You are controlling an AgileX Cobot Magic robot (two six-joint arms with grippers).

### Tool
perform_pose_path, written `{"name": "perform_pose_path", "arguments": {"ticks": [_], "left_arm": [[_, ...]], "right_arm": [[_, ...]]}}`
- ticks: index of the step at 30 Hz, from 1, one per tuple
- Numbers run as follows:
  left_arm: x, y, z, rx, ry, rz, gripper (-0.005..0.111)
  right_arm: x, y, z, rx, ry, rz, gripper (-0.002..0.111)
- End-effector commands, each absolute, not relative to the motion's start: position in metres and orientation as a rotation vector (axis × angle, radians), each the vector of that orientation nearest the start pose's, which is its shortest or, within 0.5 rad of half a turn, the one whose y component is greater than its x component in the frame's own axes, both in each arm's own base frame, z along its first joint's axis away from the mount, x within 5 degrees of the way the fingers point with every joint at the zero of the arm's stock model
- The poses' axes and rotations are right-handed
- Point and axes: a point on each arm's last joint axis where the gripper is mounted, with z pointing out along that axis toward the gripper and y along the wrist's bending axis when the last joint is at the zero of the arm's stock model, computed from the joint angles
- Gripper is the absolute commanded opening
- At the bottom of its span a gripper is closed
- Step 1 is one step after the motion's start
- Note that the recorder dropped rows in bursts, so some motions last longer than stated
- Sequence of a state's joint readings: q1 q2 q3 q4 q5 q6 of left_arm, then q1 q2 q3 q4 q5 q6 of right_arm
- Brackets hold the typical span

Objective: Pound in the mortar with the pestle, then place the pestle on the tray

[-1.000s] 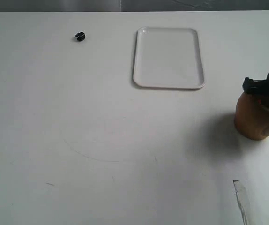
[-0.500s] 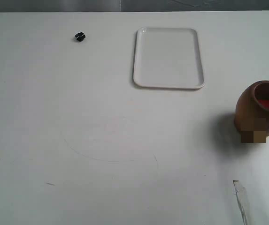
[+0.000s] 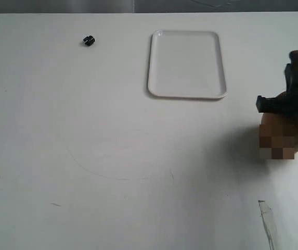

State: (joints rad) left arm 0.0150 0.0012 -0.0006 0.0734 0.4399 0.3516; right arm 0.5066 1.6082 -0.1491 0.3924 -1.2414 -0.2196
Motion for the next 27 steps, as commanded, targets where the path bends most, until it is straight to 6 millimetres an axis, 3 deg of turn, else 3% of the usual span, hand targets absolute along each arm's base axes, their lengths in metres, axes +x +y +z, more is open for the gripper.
{"name": "perform_pose_path", "arguments": {"ticks": [1, 4, 12, 14, 20, 23, 24, 27], "left_arm": [[0.051, 0.003, 0.174, 0.361, 1.897, 0.302, 0.0], [0.051, 0.003, 0.174, 0.361, 1.897, 0.302, 0.0], [0.051, 0.003, 0.174, 0.361, 1.897, 0.302, 0.0], [0.051, 0.003, 0.174, 0.361, 1.897, 0.302, 0.0], [0.051, 0.003, 0.174, 0.361, 1.897, 0.302, 0.0], [0.051, 0.003, 0.174, 0.361, 1.897, 0.302, 0.0], [0.051, 0.003, 0.174, 0.361, 1.897, 0.302, 0.0], [0.051, 0.003, 0.174, 0.361, 1.897, 0.302, 0.0]], "right_arm": [[0.204, 0.076, 0.129, -0.256, 1.787, 0.007, 0.0], [0.203, 0.076, 0.143, -0.292, 1.722, -0.026, 0.0], [0.179, 0.063, 0.229, -0.16, 1.341, 0.048, 0.0], [0.176, 0.058, 0.233, -0.14, 1.358, 0.03, 0.0], [0.184, 0.063, 0.215, -0.193, 1.436, -0.021, 0.0], [0.195, 0.067, 0.185, -0.23, 1.566, -0.057, 0.0], [0.198, 0.067, 0.166, -0.232, 1.635, -0.079, 0.0], [0.196, 0.065, 0.129, -0.238, 1.804, -0.097, 0.0]]}}
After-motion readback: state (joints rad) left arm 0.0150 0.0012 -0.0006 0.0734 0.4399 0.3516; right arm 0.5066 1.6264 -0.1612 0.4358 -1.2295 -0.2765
